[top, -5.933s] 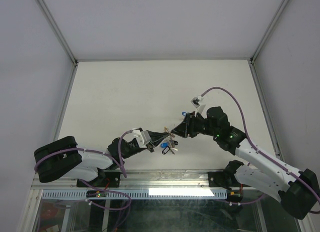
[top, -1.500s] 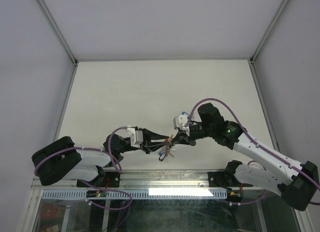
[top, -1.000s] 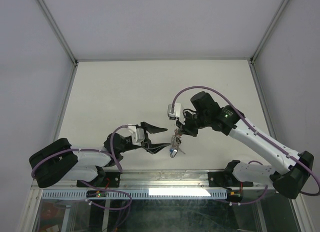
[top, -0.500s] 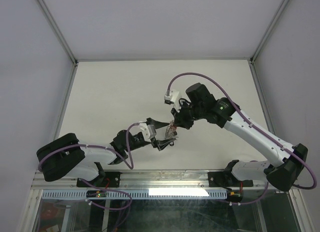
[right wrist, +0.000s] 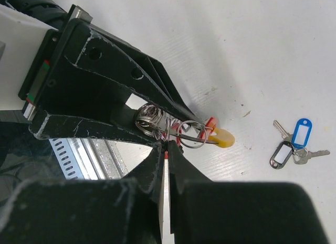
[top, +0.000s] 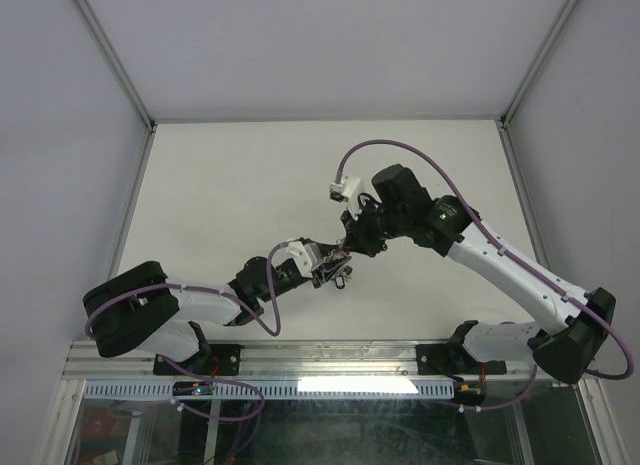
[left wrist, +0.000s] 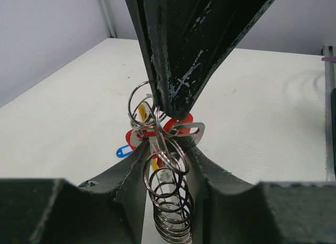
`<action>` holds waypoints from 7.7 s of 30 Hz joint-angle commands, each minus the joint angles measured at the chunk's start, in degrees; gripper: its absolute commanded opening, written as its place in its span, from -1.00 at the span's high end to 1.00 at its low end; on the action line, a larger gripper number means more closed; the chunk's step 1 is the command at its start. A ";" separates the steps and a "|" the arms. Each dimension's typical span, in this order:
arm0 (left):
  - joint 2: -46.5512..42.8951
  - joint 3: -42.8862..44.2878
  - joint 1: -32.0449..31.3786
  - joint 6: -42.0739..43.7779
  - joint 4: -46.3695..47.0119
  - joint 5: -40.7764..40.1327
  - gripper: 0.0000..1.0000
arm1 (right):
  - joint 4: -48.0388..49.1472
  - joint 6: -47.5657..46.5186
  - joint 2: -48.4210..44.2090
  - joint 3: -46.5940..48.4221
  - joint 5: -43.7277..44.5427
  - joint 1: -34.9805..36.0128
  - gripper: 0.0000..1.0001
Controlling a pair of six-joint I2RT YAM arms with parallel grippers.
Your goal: Put the keys on the keyring
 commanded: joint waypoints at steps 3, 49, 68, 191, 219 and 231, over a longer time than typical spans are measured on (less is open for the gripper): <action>0.05 1.94 -0.63 2.14 -0.42 -2.82 0.65 | 1.92 1.87 -0.94 3.45 -0.52 0.31 1.00; -5.54 -3.31 -0.81 4.93 -3.42 -3.36 -0.01 | -5.93 3.43 4.01 4.99 3.42 0.13 1.00; -11.72 -2.70 -0.18 1.22 -4.65 10.09 0.39 | -15.74 -4.31 6.72 7.40 0.02 0.53 1.00; 6.59 -5.14 10.88 -21.26 32.94 21.14 1.00 | 34.76 39.25 -14.87 -34.11 5.66 -1.23 0.58; 6.34 -5.23 10.82 -21.18 32.47 21.73 1.00 | 36.16 24.59 -21.52 -37.74 11.79 -1.23 0.47; 6.29 -4.74 10.84 -21.53 32.19 24.11 1.00 | 69.84 9.33 -28.41 -52.74 -4.47 -1.18 0.44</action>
